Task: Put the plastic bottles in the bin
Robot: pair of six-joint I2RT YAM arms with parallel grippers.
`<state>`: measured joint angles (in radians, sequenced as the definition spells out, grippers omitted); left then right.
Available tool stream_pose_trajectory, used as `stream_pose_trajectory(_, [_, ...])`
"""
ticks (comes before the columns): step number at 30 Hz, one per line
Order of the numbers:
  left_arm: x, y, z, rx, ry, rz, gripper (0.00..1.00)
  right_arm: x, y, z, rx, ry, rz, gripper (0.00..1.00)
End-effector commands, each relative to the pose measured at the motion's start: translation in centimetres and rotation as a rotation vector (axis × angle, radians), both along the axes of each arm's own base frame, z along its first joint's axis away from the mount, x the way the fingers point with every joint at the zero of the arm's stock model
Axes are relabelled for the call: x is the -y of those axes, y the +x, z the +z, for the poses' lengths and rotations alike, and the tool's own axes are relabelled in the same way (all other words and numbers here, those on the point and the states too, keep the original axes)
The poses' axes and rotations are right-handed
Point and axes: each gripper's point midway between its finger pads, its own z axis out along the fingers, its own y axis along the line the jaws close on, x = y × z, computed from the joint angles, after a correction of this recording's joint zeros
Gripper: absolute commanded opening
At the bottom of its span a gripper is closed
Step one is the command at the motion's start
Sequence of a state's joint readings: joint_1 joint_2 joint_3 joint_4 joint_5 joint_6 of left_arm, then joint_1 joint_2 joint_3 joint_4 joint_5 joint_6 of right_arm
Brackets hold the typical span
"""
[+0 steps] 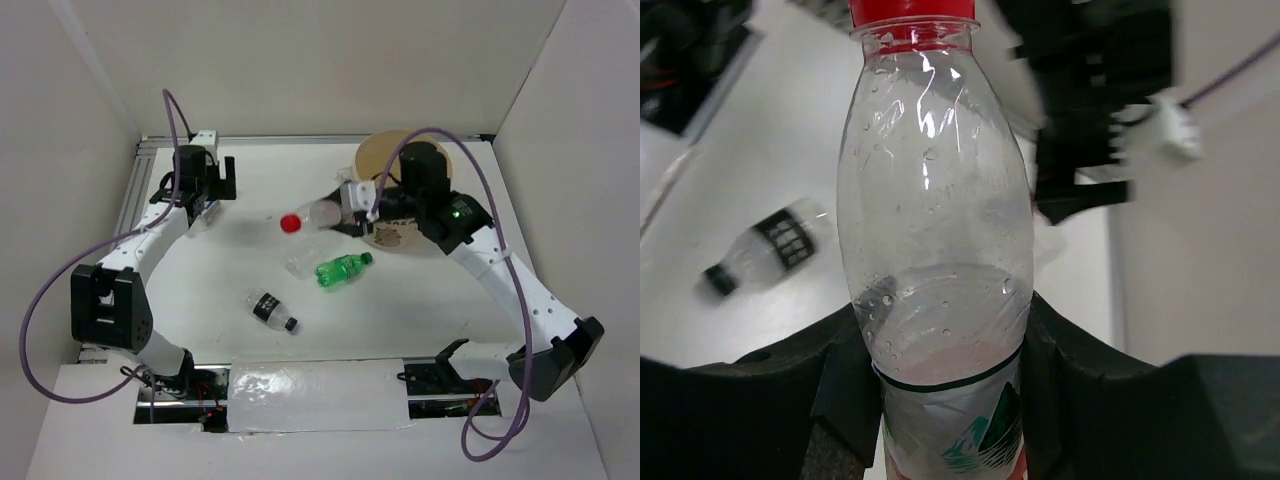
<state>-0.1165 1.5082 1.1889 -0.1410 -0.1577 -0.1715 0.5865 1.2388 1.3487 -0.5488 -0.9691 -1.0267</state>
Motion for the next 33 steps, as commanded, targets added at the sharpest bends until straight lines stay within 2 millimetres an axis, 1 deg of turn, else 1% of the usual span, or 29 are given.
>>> stream_pose_trajectory(1, [-1.7,1.8,0.0,0.045,0.159,-0.008,1.0,0.2,4.3,7.3,-0.076,0.204,-0.183,0.35])
stream_pose_trajectory(2, [-1.8,2.3,0.2,0.065,0.176,-0.006,1.0,0.9,5.9,8.0,-0.066,0.222,-0.236,0.35])
stream_pose_trajectory(3, [-2.1,2.3,-0.4,0.054,0.206,-0.01,1.0,1.5,7.7,8.0,-0.072,0.223,-0.288,0.35])
stream_pose_trajectory(4, [-2.3,2.4,-0.9,0.046,0.222,-0.007,1.0,3.4,10.1,7.4,-0.087,0.22,-0.383,0.35])
stream_pose_trajectory(5, [-2.3,2.9,-1.1,0.057,0.232,-0.011,1.0,4.3,11.2,8.0,-0.1,0.244,-0.419,0.35])
stream_pose_trajectory(6, [-2.5,2.6,-1.9,0.047,0.261,-0.027,1.0,6.3,12.8,8.4,-0.094,0.262,-0.487,0.37])
stream_pose_trajectory(7, [-2.4,2.6,-2.3,0.054,0.275,-0.045,1.0,7.2,14.0,7.8,-0.108,0.263,-0.537,0.37])
stream_pose_trajectory(8, [-2.2,2.7,-2.6,0.064,0.282,-0.065,1.0,7.8,14.4,7.9,-0.108,0.271,-0.555,0.38])
stream_pose_trajectory(9, [-2.4,2.7,-3.1,0.082,0.308,-0.077,1.0,9.2,15.9,7.3,-0.115,0.266,-0.607,0.4])
stream_pose_trajectory(10, [-2.2,2.8,-3.2,0.091,0.315,-0.091,1.0,9.8,16.5,6.9,-0.122,0.262,-0.628,0.42])
stream_pose_trajectory(11, [-2.4,2.9,-3.0,0.101,0.319,-0.081,1.0,10.4,16.8,5.6,-0.168,0.238,-0.634,0.45])
stream_pose_trajectory(12, [-2.8,3.0,-4.1,0.075,0.333,-0.083,1.0,10.8,17.5,4.7,-0.198,0.224,-0.636,0.66])
stream_pose_trajectory(13, [-3.1,3.1,-4.7,0.059,0.35,-0.083,1.0,11.8,18.1,3.8,-0.237,0.215,-0.657,0.84])
stream_pose_trajectory(14, [-3.1,3.1,-5.1,0.048,0.351,-0.085,1.0,12.1,18.1,3.4,-0.264,0.205,-0.647,1.0])
stream_pose_trajectory(15, [-3.5,3.3,-4.9,0.059,0.35,-0.072,1.0,12.4,18.1,2.5,-0.311,0.193,-0.656,1.0])
stream_pose_trajectory(16, [-3.5,3.6,-5.7,0.043,0.351,-0.075,1.0,13.2,18.3,2.5,-0.321,0.199,-0.669,1.0])
stream_pose_trajectory(17, [-3.5,4.0,-5.6,0.044,0.361,-0.08,1.0,13.4,18.2,2.5,-0.337,0.206,-0.668,1.0])
stream_pose_trajectory(20, [-4.3,5.3,-6.7,0.02,0.402,-0.051,1.0,14.4,17.2,2.2,-0.365,0.22,-0.665,1.0])
stream_pose_trajectory(22, [-5.0,6.0,-7.3,0.002,0.425,-0.012,1.0,14.6,15.9,1.4,-0.396,0.204,-0.662,1.0])
stream_pose_trajectory(24, [-5.3,7.3,-8.4,-0.022,0.439,0.005,1.0,14.9,15.1,1.1,-0.404,0.206,-0.655,1.0])
stream_pose_trajectory(25, [-6.1,7.6,-9.9,-0.074,0.426,0.008,1.0,15.3,14.1,1.1,-0.411,0.211,-0.666,1.0])
stream_pose_trajectory(26, [-6.0,7.9,-9.4,-0.061,0.424,0.011,1.0,15.8,14.2,0.5,-0.423,0.21,-0.682,1.0])
stream_pose_trajectory(27, [-6.0,8.2,-10.7,-0.083,0.417,0.012,1.0,15.7,13.8,0.3,-0.438,0.211,-0.675,1.0])
stream_pose_trajectory(28, [-6.0,8.2,-11.3,-0.101,0.419,0.008,1.0,16.2,13.4,0.3,-0.437,0.215,-0.689,1.0])
stream_pose_trajectory(29, [-6.3,8.3,-11.8,-0.117,0.404,0.007,1.0,16.7,13.5,-0.6,-0.469,0.213,-0.709,1.0])
stream_pose_trajectory(30, [-6.1,8.2,-12.9,-0.137,0.401,-0.005,1.0,16.6,13.0,-0.6,-0.467,0.215,-0.698,1.0])
stream_pose_trajectory(31, [-6.0,8.2,-13.5,-0.152,0.371,-0.019,0.98,17.1,12.8,-1.0,-0.485,0.219,-0.716,1.0])
stream_pose_trajectory(32, [-5.6,8.0,-13.7,-0.167,0.358,-0.043,0.96,17.6,13.0,-1.5,-0.494,0.22,-0.732,1.0])
stream_pose_trajectory(33, [-5.3,7.8,-14.3,-0.198,0.342,-0.052,0.9,17.5,12.5,-1.3,-0.495,0.227,-0.72,1.0])
